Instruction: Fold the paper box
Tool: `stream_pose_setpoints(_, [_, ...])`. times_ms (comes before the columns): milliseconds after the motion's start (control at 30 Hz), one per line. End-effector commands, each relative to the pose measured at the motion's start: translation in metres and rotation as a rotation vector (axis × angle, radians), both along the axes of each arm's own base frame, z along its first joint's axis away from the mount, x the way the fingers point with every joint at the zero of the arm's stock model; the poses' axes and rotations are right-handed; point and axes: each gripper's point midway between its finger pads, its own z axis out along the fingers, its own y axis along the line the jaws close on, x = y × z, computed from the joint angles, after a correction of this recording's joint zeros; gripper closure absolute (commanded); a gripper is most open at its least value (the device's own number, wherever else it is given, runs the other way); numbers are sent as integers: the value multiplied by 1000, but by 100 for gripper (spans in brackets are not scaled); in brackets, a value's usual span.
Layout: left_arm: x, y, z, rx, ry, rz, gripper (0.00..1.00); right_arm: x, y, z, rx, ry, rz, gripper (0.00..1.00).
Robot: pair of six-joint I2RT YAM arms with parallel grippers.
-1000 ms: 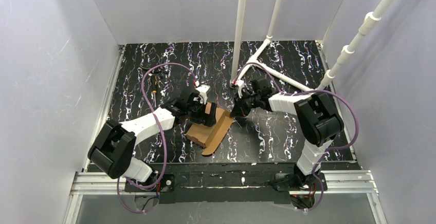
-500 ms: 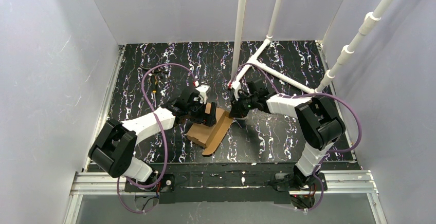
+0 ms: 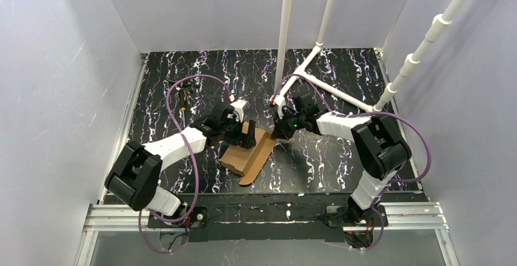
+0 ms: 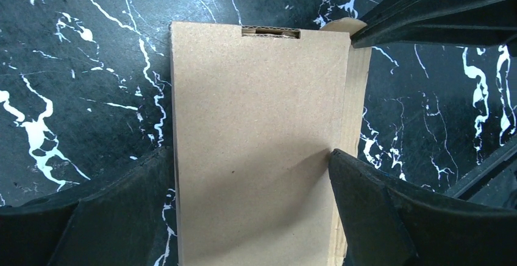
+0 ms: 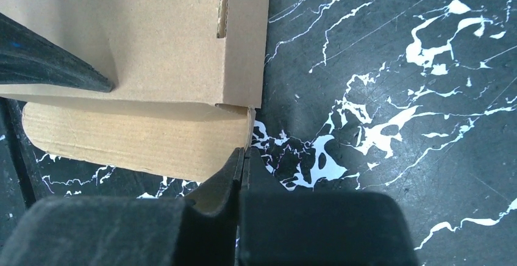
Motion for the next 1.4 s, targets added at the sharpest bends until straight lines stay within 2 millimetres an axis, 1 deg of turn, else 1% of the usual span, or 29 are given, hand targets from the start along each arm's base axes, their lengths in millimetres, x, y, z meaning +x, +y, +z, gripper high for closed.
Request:
stream_pose_setpoints(0, [-1, -2, -1, -4, 14, -28, 2, 3, 11, 29, 43, -88, 16, 99])
stream_pose_setpoints(167, [-1, -8, 9, -31, 14, -44, 2, 5, 13, 24, -4, -107, -7, 99])
stream_pose_setpoints(300, [-2, -6, 17, -22, 13, -42, 2, 11, 10, 17, -39, -102, -44, 99])
stream_pose_setpoints(433, [1, 4, 21, 89, -15, -3, 2, 13, 10, 14, -48, -89, -64, 99])
stream_pose_setpoints(567, [-1, 9, 26, 199, -51, 36, 2, 14, 11, 12, -49, -71, -76, 99])
stream_pose_setpoints(667, [-6, 6, 29, 227, -79, 17, 2, 14, 11, 11, -50, -61, -79, 99])
stream_pose_setpoints(867, [-24, -3, 25, 235, -123, -70, 2, 13, 11, 9, -51, -49, -83, 99])
stream_pose_setpoints(933, [-24, 0, 24, 288, -192, -88, 2, 13, 11, 8, -52, -46, -82, 99])
stream_pose_setpoints(1033, [-26, -3, 24, 320, -273, -121, 2, 13, 12, 7, -53, -42, -81, 99])
stream_pose_setpoints(1233, [-25, -4, 18, 456, -375, -141, 2, 13, 12, 5, -57, -38, -81, 99])
stream_pose_setpoints(1367, [-22, -1, 18, 562, -444, -127, 2, 13, 12, 4, -59, -34, -81, 99])
